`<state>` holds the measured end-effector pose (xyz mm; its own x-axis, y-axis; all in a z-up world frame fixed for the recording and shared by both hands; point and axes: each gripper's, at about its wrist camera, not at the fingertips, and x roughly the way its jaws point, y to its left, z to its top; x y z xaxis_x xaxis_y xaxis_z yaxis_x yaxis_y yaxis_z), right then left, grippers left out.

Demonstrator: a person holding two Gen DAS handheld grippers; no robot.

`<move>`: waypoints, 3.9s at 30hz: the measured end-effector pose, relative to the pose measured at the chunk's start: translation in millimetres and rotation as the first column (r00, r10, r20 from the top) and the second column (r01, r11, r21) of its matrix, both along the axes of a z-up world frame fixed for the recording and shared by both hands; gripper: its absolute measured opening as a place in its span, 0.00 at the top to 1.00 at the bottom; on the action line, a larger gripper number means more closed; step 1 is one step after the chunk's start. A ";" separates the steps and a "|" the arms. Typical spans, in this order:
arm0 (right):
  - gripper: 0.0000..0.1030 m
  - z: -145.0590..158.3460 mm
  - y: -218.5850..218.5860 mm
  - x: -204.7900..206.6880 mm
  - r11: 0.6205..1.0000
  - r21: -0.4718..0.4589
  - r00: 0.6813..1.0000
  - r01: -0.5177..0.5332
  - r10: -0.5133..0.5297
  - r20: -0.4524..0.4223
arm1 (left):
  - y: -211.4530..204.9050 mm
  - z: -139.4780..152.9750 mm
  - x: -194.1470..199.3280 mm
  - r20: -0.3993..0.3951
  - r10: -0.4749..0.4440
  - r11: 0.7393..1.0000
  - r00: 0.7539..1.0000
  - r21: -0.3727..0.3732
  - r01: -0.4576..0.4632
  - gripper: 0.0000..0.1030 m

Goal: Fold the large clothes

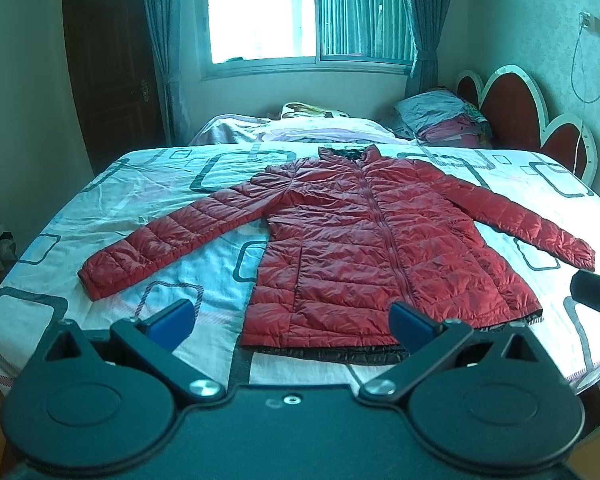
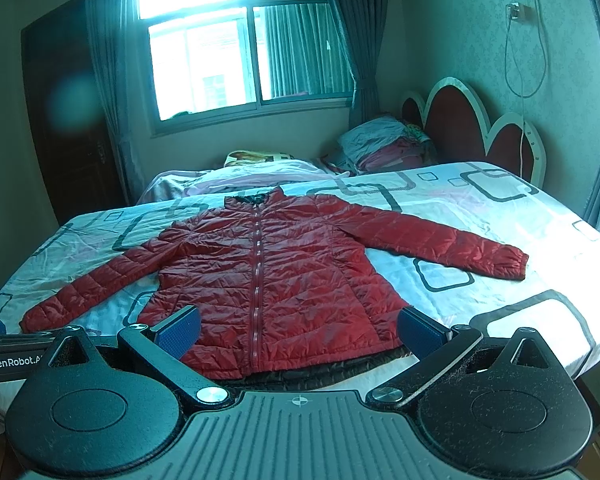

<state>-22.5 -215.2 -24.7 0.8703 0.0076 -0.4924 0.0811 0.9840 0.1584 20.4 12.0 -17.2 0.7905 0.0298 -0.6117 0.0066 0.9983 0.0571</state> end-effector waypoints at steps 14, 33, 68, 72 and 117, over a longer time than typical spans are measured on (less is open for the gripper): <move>0.00 -2.3 -3.1 3.9 1.000 -0.001 1.000 0.007 -0.007 0.004 | 1.9 -0.5 2.6 0.000 0.002 1.000 1.000 0.000 -0.002 0.00; 0.00 -49.0 -75.6 73.4 0.989 0.001 0.987 0.146 -0.146 -0.075 | 3.5 -29.4 81.7 -0.004 0.089 0.994 0.996 -0.057 -0.089 0.00; 0.01 -216.0 -379.3 293.3 0.766 0.209 0.766 0.608 -0.497 -0.409 | -91.5 -95.4 314.2 -0.074 0.177 0.984 0.981 0.012 -0.177 0.01; 0.35 -215.4 -392.1 301.8 0.733 0.183 0.733 0.655 -0.560 -0.386 | -94.7 -96.7 321.1 -0.079 0.175 0.985 0.981 0.017 -0.174 0.02; 0.93 -149.3 89.0 517.6 0.927 0.159 0.912 -0.338 0.365 -0.189 | 58.8 -88.2 349.8 -0.065 0.267 0.955 0.962 -0.117 -0.273 0.09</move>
<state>495.1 -126.1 -174.0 0.6760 0.3647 -0.6403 -0.2220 0.9294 0.2950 370.2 70.8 -105.4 0.7332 0.1595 -0.6611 -0.2645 0.9624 -0.0611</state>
